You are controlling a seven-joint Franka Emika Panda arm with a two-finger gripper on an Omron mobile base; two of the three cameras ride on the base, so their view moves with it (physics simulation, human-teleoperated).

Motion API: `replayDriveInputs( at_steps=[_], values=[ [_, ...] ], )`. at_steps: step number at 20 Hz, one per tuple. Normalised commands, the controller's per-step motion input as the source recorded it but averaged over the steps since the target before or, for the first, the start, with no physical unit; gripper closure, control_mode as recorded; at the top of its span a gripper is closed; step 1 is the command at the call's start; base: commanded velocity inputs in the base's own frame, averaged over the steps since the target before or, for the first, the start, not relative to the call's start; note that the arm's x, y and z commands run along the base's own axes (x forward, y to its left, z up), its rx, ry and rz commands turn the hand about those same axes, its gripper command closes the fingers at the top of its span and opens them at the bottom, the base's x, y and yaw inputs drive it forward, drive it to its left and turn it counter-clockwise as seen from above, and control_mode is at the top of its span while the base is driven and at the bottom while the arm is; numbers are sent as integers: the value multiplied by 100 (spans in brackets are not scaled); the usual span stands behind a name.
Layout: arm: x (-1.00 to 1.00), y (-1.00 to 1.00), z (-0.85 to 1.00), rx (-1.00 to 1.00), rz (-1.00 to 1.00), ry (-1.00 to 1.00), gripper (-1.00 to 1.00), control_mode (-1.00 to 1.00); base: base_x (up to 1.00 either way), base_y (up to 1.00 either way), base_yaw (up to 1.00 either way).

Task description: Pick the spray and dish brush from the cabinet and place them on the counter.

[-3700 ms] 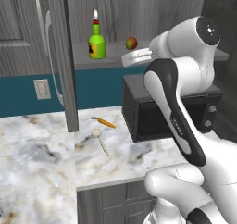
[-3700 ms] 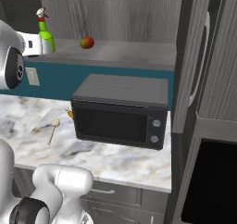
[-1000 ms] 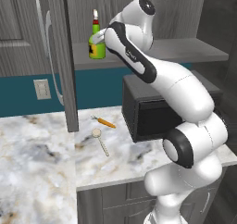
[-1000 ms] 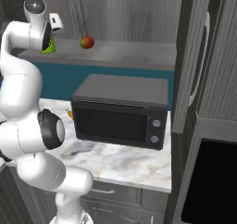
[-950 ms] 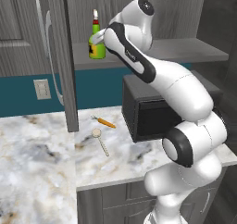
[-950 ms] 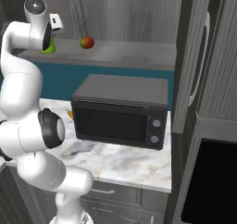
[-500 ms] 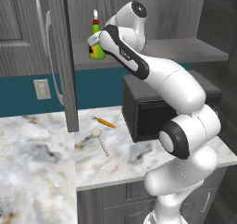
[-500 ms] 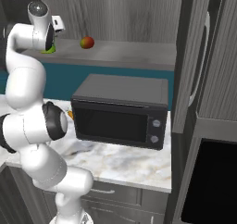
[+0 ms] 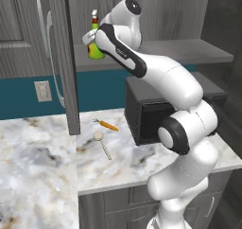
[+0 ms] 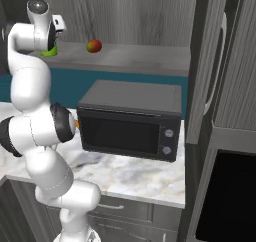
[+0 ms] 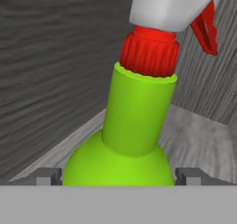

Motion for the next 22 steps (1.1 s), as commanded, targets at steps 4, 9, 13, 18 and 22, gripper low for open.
replayDriveInputs(
  at_steps=[4, 9, 13, 18, 22],
  values=[
    [3, 3, -5, 0, 1, 0, 100, -100, 0, 0, 0],
    [-18, 0, 17, -6, 0, -7, 100, -100, 0, 0, 0],
    [-29, 0, 28, -7, 2, -7, 100, -100, 0, 0, 0],
    [-24, 0, 1, 0, 0, 0, 100, -100, 0, 0, 0],
    [-63, -3, 0, 1, 0, -1, 100, -100, 0, 0, 0]
  ],
)
